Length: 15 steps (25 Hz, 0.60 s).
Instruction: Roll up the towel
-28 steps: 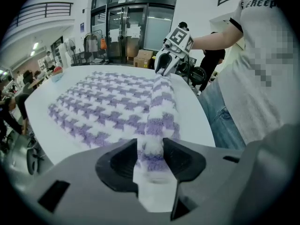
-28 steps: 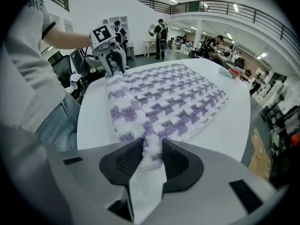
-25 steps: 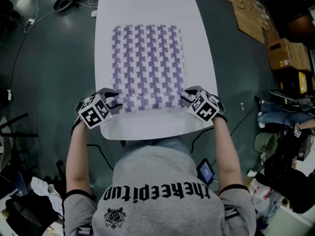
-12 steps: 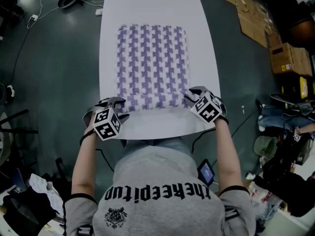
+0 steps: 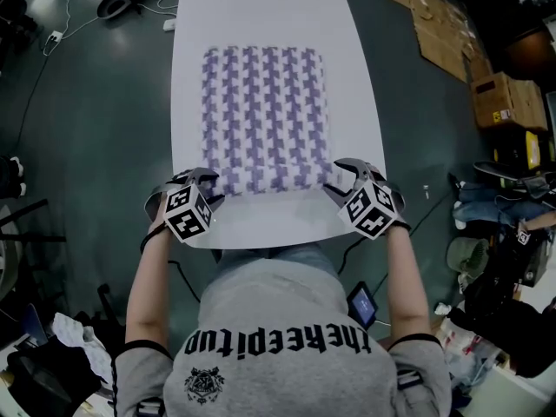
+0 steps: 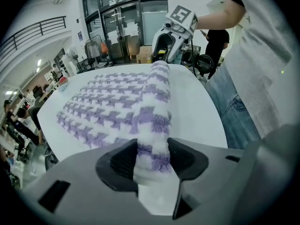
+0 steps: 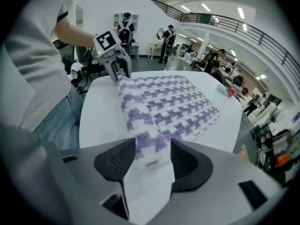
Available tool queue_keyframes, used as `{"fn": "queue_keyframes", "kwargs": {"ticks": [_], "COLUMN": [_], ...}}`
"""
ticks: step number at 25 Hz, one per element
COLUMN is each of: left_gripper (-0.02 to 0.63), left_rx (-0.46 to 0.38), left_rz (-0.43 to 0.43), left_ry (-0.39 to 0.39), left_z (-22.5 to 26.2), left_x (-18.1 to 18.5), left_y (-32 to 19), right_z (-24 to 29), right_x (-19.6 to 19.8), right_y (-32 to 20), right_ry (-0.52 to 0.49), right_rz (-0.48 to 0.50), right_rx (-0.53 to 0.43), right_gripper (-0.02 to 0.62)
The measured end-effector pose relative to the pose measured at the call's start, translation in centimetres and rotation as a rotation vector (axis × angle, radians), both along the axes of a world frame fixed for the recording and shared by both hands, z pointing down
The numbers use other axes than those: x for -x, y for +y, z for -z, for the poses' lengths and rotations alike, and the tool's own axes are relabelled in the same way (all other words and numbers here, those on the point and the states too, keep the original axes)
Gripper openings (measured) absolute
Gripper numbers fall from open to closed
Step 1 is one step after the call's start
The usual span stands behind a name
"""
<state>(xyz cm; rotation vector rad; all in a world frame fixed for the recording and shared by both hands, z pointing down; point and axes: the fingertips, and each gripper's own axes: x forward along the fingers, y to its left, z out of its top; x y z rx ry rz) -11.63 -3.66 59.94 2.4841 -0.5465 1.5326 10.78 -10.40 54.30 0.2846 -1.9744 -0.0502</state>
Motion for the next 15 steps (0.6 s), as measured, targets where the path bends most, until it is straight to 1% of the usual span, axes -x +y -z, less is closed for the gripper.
{"fn": "queue_keyframes", "kwargs": {"ticks": [2, 4, 7, 8, 10, 12, 15], "left_gripper": [0.195, 0.191, 0.175, 0.169, 0.149, 0.135, 0.127], "left_rx": [0.005, 0.009, 0.013, 0.014, 0.02, 0.03, 0.053], "left_rz": [-0.003, -0.006, -0.007, -0.008, -0.014, -0.023, -0.044], "left_ry": [-0.004, -0.009, -0.011, -0.011, -0.011, -0.01, -0.005], "left_z": [-0.1, -0.2, 0.0, 0.2, 0.3, 0.3, 0.5], "left_x": [-0.5, -0.7, -0.9, -0.9, -1.0, -1.0, -1.2], "left_y": [-0.4, -0.8, -0.6, -0.5, -0.1, 0.3, 0.8], "right_z": [-1.7, -3.5, -4.8, -4.7, -4.5, -4.5, -4.4], "right_x": [-0.2, -0.7, -1.5, -1.6, -1.6, -1.6, -1.8], "right_y": [0.8, 0.9, 0.4, 0.4, 0.6, 0.9, 1.4], "right_ry": [0.061, 0.131, 0.201, 0.205, 0.201, 0.199, 0.192], "right_rz": [0.073, 0.122, 0.139, 0.137, 0.138, 0.146, 0.141], "right_rx": [0.006, -0.009, -0.06, -0.07, -0.076, -0.074, -0.057], "right_gripper": [0.223, 0.227, 0.212, 0.165, 0.12, 0.098, 0.091]}}
